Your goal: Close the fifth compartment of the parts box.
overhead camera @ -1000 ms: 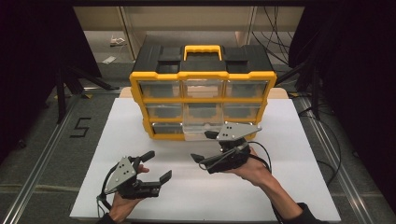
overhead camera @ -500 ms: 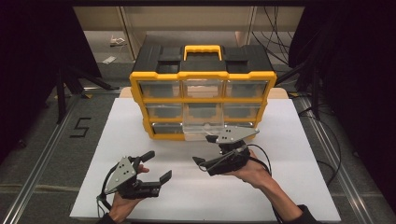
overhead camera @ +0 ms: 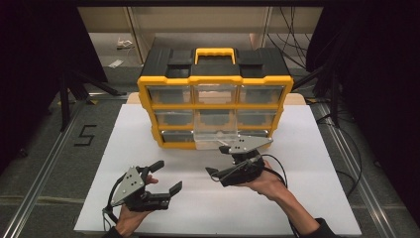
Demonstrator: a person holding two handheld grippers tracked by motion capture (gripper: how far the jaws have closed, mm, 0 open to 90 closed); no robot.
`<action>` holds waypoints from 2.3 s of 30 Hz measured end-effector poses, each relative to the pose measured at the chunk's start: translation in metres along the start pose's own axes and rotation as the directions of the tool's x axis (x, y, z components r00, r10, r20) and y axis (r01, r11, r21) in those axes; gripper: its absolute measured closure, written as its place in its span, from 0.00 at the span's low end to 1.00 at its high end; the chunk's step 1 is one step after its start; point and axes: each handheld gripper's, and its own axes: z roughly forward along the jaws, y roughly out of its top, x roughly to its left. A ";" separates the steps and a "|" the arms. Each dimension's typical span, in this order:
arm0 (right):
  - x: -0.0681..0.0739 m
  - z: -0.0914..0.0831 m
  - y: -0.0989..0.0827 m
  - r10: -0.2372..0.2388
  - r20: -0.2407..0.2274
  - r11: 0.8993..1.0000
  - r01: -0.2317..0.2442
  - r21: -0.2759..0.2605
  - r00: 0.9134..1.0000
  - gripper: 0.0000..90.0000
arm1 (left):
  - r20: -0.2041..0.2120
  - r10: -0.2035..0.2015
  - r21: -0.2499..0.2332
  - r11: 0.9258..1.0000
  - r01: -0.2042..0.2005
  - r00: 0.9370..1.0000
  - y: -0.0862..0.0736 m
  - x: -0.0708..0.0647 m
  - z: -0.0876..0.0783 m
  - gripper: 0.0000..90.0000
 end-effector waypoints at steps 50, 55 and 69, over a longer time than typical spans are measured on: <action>-0.021 0.018 0.004 -0.020 0.208 0.999 0.026 -0.023 0.978 1.00 | 0.000 0.000 0.005 1.000 0.000 1.000 -0.001 0.000 0.001 0.14; -0.021 0.018 0.004 -0.025 0.211 0.999 0.031 -0.024 0.977 1.00 | 0.000 0.000 0.006 1.000 0.000 1.000 -0.001 0.000 0.001 0.14; -0.021 0.021 0.006 -0.025 0.212 0.999 0.032 -0.029 0.977 1.00 | -0.001 -0.001 0.006 1.000 0.001 1.000 -0.001 0.000 0.001 0.14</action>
